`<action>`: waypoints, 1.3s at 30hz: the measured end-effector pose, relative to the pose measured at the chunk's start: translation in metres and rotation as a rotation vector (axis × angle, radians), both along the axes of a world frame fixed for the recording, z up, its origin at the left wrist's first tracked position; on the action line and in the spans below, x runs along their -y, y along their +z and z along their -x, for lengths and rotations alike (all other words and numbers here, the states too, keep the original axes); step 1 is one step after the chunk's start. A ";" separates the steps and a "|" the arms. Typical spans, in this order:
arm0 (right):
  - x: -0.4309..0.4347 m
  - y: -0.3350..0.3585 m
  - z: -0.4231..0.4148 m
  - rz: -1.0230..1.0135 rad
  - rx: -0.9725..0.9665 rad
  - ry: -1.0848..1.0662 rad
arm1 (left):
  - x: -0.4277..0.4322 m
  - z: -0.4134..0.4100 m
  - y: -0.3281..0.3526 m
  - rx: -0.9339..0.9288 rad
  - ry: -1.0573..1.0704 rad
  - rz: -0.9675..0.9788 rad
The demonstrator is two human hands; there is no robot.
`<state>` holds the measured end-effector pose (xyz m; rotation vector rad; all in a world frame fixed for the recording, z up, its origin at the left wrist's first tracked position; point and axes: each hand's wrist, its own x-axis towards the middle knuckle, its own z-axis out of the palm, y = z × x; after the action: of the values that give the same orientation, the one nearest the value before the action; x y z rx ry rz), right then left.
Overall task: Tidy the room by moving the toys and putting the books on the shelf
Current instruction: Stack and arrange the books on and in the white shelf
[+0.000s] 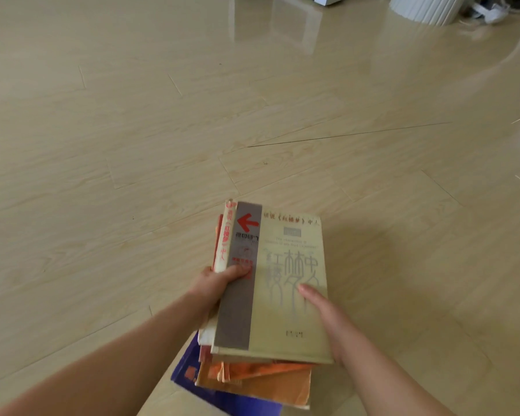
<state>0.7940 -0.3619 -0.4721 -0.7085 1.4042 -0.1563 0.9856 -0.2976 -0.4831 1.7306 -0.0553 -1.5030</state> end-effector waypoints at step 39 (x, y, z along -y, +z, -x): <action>-0.485 0.706 -0.298 0.018 0.275 1.526 | -0.615 -0.046 0.737 0.257 1.514 0.151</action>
<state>1.0925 0.1234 0.2336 -1.5116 0.3294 0.8939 1.0318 0.3174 0.2535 1.2012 0.8009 -0.1425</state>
